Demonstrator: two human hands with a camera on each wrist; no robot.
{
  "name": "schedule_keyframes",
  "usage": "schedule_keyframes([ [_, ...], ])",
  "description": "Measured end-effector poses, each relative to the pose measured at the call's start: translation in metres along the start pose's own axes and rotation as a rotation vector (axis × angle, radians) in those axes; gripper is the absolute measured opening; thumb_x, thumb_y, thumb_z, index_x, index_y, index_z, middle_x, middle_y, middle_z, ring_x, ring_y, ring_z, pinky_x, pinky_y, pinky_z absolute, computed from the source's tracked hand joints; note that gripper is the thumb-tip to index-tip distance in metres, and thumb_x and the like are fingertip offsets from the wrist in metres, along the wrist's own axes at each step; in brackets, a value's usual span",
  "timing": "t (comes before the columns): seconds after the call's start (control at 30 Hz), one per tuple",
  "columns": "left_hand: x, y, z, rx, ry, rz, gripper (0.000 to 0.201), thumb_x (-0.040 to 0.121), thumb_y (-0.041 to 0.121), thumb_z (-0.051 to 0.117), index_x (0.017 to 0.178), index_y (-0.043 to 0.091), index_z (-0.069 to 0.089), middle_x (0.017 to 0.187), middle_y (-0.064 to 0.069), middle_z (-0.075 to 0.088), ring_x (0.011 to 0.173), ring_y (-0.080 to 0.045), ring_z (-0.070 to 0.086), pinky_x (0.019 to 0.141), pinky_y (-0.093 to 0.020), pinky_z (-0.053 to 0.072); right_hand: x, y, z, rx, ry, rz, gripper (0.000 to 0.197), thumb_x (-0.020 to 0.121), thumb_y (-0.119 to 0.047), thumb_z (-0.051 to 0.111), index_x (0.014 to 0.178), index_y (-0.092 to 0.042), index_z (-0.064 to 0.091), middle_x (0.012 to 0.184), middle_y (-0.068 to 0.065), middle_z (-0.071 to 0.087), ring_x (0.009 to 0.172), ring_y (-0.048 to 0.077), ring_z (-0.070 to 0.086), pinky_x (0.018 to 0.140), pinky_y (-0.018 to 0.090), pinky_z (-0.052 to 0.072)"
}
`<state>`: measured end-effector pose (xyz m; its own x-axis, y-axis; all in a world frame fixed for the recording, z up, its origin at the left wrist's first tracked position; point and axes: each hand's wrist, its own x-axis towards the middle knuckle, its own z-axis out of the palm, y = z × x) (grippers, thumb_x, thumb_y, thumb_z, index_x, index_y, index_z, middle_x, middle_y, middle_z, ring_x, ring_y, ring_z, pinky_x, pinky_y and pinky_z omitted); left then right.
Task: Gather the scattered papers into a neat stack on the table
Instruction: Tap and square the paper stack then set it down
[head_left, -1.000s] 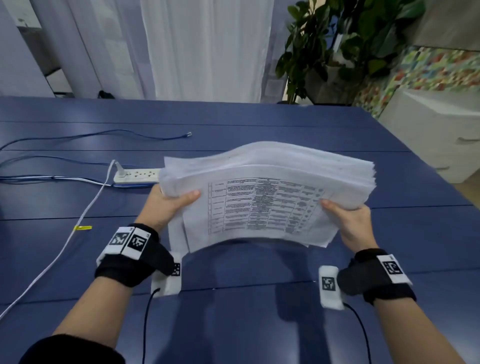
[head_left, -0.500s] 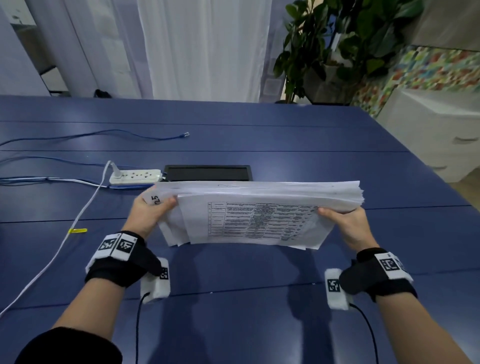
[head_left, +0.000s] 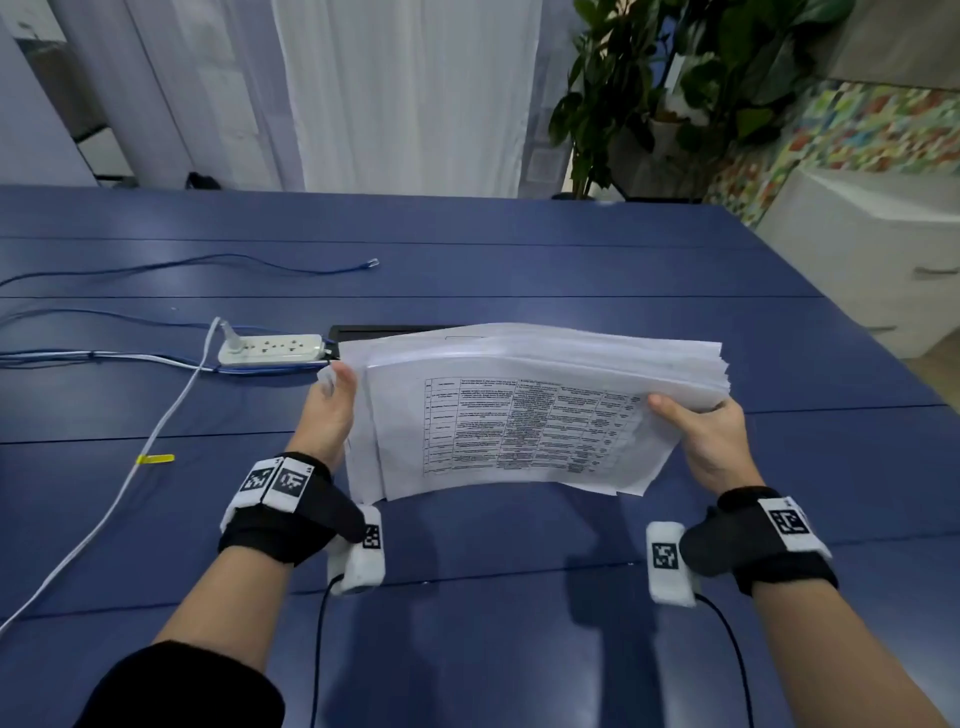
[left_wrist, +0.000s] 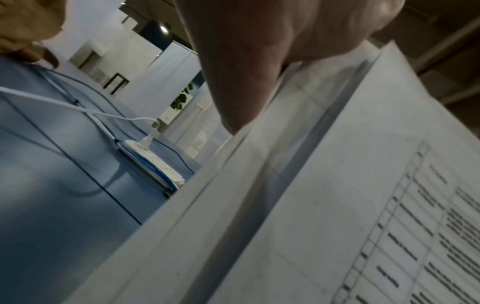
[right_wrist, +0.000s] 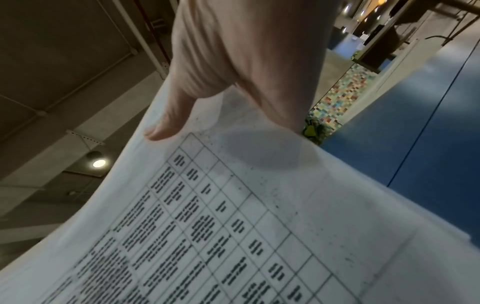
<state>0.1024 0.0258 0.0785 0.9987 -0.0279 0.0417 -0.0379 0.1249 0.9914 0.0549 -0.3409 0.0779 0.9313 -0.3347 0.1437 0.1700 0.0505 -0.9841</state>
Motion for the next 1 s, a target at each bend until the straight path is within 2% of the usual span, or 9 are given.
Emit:
schedule_keyframes([
  [0.07,0.001,-0.001,-0.001,0.018,-0.042,-0.006,0.077,0.053,0.086,0.053,0.096,0.022,0.058,0.101,0.004,0.07,0.103,-0.017,0.062,0.095,-0.034,0.05,-0.002,-0.001,-0.001,-0.002,-0.004,0.001,0.069,0.032,-0.043,0.091,0.091,-0.016,0.068,0.083,-0.01,0.076,0.08,0.005,0.071,0.07,0.023,0.056],
  [0.13,-0.001,0.0,0.002,0.086,-0.084,0.003,0.032,0.07,0.046,0.074,0.089,0.024,0.06,0.077,0.02,0.073,0.087,-0.006,0.065,0.08,-0.02,0.052,-0.004,-0.002,-0.001,-0.013,-0.019,0.0,0.066,0.031,-0.046,0.092,0.086,-0.017,0.071,0.084,-0.01,0.076,0.08,0.006,0.071,0.069,0.02,0.056],
  [0.27,-0.004,-0.02,-0.001,0.137,-0.132,-0.085,0.036,0.045,0.019,0.088,0.079,0.022,0.075,0.085,0.007,0.075,0.087,-0.013,0.07,0.081,-0.033,0.057,-0.006,0.006,-0.002,-0.022,-0.053,0.041,0.061,0.027,-0.05,0.093,0.077,-0.018,0.077,0.084,-0.007,0.076,0.081,0.008,0.071,0.071,0.023,0.057],
  [0.4,-0.012,-0.019,0.007,0.05,0.008,-0.065,0.025,0.072,-0.005,0.072,0.082,0.017,0.068,0.075,0.011,0.074,0.071,-0.002,0.07,0.066,-0.019,0.056,-0.015,0.007,0.003,-0.051,-0.029,0.02,0.069,0.027,-0.048,0.093,0.085,-0.017,0.072,0.087,-0.007,0.076,0.083,0.01,0.071,0.074,0.026,0.058],
  [0.53,-0.005,0.011,0.005,-0.071,0.016,0.031,0.028,0.068,0.001,0.072,0.09,0.016,0.063,0.073,0.016,0.074,0.071,0.002,0.069,0.065,-0.015,0.055,-0.007,-0.018,0.008,0.0,-0.031,-0.047,0.054,0.034,-0.04,0.09,0.081,-0.019,0.072,0.082,-0.012,0.076,0.078,0.004,0.071,0.066,0.019,0.056],
  [0.67,-0.008,-0.006,-0.006,0.029,-0.098,-0.065,0.053,0.048,0.019,0.084,0.097,0.018,0.064,0.086,0.013,0.075,0.082,-0.002,0.07,0.072,-0.02,0.056,-0.009,0.003,0.006,-0.104,-0.034,0.061,0.078,0.028,-0.05,0.092,0.094,-0.012,0.072,0.094,-0.004,0.076,0.09,0.015,0.071,0.079,0.033,0.058],
  [0.8,-0.013,-0.031,-0.002,0.106,-0.032,-0.147,0.032,0.072,-0.006,0.071,0.091,0.019,0.065,0.077,0.017,0.074,0.078,-0.001,0.069,0.08,-0.022,0.055,-0.013,0.031,0.01,-0.094,-0.051,0.192,0.091,0.025,-0.048,0.093,0.103,-0.005,0.07,0.103,0.006,0.073,0.097,0.025,0.069,0.087,0.041,0.056],
  [0.9,-0.003,-0.031,0.0,0.141,0.077,-0.13,0.024,0.078,-0.003,0.067,0.098,0.01,0.064,0.074,0.017,0.073,0.07,0.003,0.067,0.072,-0.015,0.056,-0.009,0.02,0.017,-0.123,-0.035,0.202,0.059,0.05,-0.033,0.09,0.1,-0.009,0.069,0.099,0.0,0.074,0.087,0.01,0.071,0.083,0.032,0.057],
  [1.0,0.014,-0.013,0.0,0.183,0.155,-0.115,0.026,0.079,0.004,0.07,0.104,0.005,0.062,0.097,-0.006,0.069,0.072,-0.009,0.067,0.078,-0.029,0.057,-0.001,0.007,0.024,-0.182,-0.053,0.183,0.029,0.078,-0.003,0.071,0.107,-0.003,0.066,0.102,0.006,0.069,0.076,-0.003,0.069,0.072,0.017,0.057],
])
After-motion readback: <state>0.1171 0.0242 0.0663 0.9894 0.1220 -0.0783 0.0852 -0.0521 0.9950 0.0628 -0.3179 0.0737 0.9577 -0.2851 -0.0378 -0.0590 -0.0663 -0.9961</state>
